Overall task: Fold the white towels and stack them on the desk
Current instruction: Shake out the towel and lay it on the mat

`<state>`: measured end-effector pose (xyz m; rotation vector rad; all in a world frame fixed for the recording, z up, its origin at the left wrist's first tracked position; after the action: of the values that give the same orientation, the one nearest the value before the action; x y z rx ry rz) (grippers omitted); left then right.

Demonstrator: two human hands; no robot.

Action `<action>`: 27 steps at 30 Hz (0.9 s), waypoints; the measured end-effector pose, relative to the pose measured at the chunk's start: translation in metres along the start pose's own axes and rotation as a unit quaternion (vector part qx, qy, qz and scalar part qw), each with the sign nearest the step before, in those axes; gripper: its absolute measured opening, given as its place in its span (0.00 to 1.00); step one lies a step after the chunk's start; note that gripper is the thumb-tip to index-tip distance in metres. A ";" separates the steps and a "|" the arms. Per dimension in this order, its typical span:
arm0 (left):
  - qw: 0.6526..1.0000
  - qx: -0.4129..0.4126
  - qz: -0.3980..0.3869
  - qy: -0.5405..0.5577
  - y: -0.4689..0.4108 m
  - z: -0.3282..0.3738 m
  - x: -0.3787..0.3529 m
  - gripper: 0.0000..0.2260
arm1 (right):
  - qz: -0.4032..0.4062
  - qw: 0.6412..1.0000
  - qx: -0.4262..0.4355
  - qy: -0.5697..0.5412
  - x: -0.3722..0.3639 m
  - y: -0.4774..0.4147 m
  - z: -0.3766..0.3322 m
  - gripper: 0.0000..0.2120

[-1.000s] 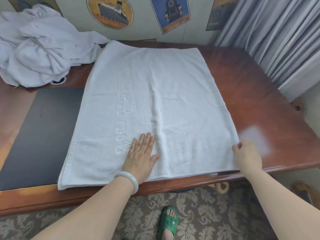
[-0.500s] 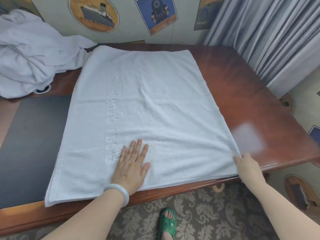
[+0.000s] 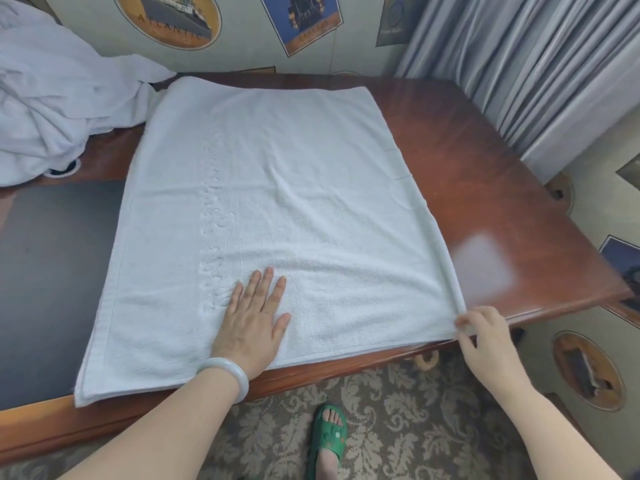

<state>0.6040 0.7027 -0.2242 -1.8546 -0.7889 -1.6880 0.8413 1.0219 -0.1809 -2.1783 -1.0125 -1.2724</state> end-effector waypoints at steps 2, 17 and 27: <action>1.000 0.000 -0.003 -0.002 0.000 0.000 0.000 0.28 | 0.007 0.991 -0.125 -0.053 0.011 -0.005 0.018 0.09; 0.991 0.129 -0.044 0.016 0.027 -0.094 0.004 0.28 | -0.080 0.972 0.205 0.086 -0.154 -0.013 -0.181 0.27; 0.989 0.123 -0.065 0.052 0.074 -0.079 0.022 0.22 | -0.085 0.968 0.217 0.095 -0.132 0.004 -0.163 0.26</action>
<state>0.6028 0.5963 -0.1931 -1.5648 -1.0428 -1.6663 0.7106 0.8612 -0.2148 -1.6400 -1.2784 -1.1704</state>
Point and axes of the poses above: each hand's wrist, its own y-axis away from the middle knuckle, its own x-axis out of the back of the hand, z = x × y, the point moved 5 cm from there along -y, towards the middle knuckle, and after that the axes turned 11 degrees about -y, right-handed, at the moved point
